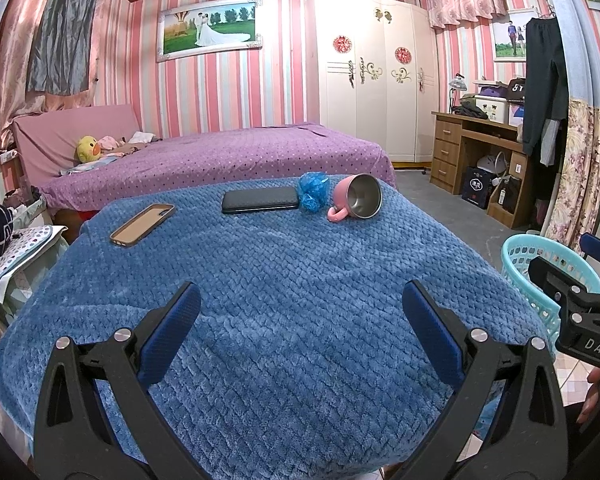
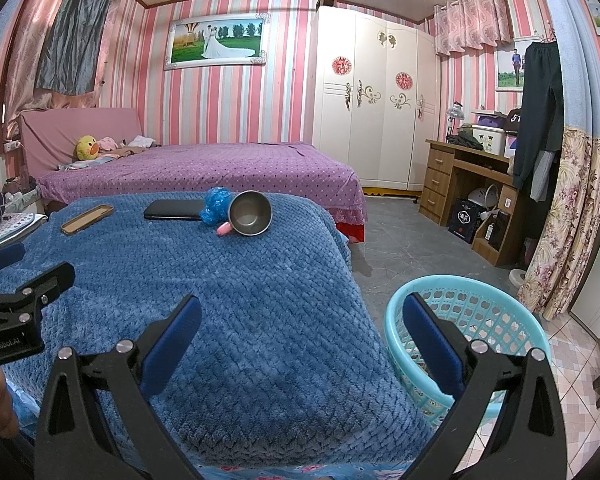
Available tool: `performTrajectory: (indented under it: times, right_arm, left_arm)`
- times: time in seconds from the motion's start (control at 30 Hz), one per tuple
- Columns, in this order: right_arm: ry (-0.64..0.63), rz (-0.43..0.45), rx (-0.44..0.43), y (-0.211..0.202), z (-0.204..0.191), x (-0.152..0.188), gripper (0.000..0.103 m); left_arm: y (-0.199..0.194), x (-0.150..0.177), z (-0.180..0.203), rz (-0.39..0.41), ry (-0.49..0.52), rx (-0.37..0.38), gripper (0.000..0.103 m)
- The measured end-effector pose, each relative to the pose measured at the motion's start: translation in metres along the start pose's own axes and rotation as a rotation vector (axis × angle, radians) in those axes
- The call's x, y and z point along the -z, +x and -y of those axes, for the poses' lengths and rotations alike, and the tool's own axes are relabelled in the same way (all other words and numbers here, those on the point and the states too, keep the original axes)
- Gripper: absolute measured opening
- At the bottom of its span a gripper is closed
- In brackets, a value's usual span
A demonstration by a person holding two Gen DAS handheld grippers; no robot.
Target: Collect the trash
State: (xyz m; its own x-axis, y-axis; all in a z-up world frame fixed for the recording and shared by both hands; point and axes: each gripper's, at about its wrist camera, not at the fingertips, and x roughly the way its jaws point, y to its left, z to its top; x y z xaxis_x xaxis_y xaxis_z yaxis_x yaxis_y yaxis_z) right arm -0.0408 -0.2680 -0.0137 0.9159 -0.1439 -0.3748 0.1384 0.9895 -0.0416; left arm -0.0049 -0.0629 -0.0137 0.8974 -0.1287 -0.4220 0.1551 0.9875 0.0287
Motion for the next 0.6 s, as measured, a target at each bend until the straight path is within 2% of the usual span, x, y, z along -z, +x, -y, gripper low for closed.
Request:
performTrajectory:
  times: [0.6]
  right_arm:
    - [0.000,0.000,0.000,0.0001,-0.0004,0.0003,0.098]
  left_arm:
    - [0.0006,-0.0036,-0.0044,0.000,-0.003,0.000,0.098]
